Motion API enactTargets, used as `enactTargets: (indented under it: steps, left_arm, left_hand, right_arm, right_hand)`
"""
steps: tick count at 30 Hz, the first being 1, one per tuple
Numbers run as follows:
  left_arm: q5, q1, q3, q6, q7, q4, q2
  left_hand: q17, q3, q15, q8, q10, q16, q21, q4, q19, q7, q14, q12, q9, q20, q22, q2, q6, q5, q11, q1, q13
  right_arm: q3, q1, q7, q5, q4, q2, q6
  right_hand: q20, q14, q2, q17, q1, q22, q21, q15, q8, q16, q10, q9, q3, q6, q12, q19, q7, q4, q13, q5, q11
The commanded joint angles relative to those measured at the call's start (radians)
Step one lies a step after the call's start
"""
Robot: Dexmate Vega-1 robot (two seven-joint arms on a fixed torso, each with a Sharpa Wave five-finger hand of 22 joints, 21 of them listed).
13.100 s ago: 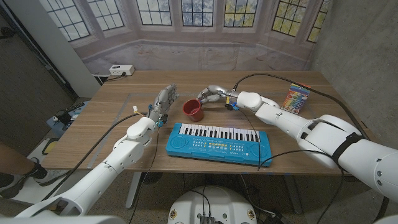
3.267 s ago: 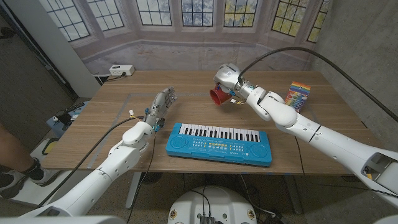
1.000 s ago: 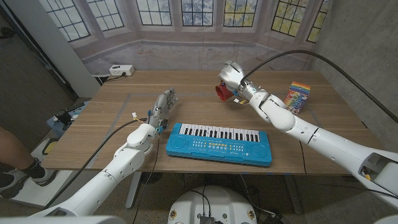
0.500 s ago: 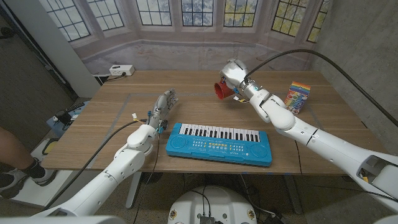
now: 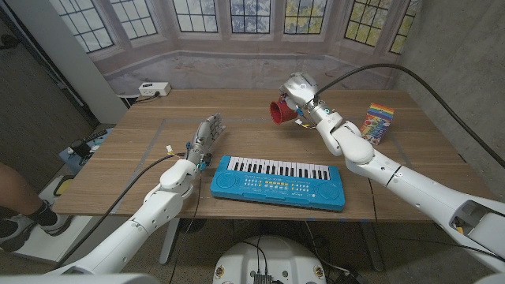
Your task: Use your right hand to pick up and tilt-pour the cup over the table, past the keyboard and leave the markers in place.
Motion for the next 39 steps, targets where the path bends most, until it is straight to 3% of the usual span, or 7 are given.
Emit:
enactTargets:
  steps: [1,19,32,39]
  left_arm:
    - [-0.017,0.005,-0.007,-0.004,-0.017,0.006,0.004]
    - [-0.053,0.012,-0.026,-0.012,-0.068,0.027,0.023]
    - [-0.089,-0.010,-0.046,-0.008,-0.125,0.074,0.037]
    - [-0.089,-0.002,-0.053,-0.014,-0.116,0.066,0.040]
  left_hand:
    - [0.002,0.005,0.003,-0.001,0.004,-0.004,-0.001,0.001,0.005,0.004,0.009,-0.001,0.003,0.003,0.003,-0.004,0.010,0.001,0.005,-0.009,0.006]
    - [0.001,0.006,0.003,0.000,0.007,-0.003,-0.001,0.001,0.006,0.006,0.010,0.000,0.003,0.003,0.003,-0.005,0.015,0.001,0.006,-0.010,0.006]
    - [0.001,0.006,0.003,0.000,0.008,-0.004,-0.001,0.001,0.006,0.007,0.010,0.000,0.003,0.003,0.003,-0.005,0.016,0.001,0.007,-0.011,0.006]
    - [0.001,0.007,0.003,0.000,0.008,-0.004,-0.001,0.000,0.006,0.007,0.010,0.000,0.003,0.003,0.003,-0.005,0.016,0.001,0.008,-0.012,0.006]
  right_arm:
    - [0.021,-0.026,-0.040,0.108,-0.010,0.027,-0.021]
    - [0.009,-0.053,-0.098,0.196,-0.014,0.097,-0.087]
    - [-0.020,-0.036,-0.159,0.258,0.041,0.181,-0.128]
    - [-0.021,-0.022,-0.198,0.323,0.074,0.203,-0.102]
  right_hand:
    - [-0.138,0.012,-0.008,0.006,0.004,0.001,-0.002,-0.146,0.004,0.000,0.009,0.005,0.006,0.006,0.006,0.009,0.001,-0.002,0.002,0.004,-0.003]
    - [-0.136,0.013,-0.009,0.012,0.003,0.001,-0.003,-0.145,0.002,-0.002,0.012,0.006,0.004,0.006,0.004,0.010,0.004,-0.001,0.001,0.006,0.001]
    - [-0.136,0.016,-0.008,0.016,0.005,0.001,-0.002,-0.146,0.002,-0.002,0.018,0.006,0.003,0.007,0.001,0.012,0.008,-0.002,-0.004,0.007,0.003]
    - [-0.135,0.017,-0.009,0.018,0.005,0.001,-0.003,-0.145,0.002,-0.003,0.018,0.006,0.003,0.009,0.001,0.012,0.009,-0.002,-0.004,0.008,0.004]
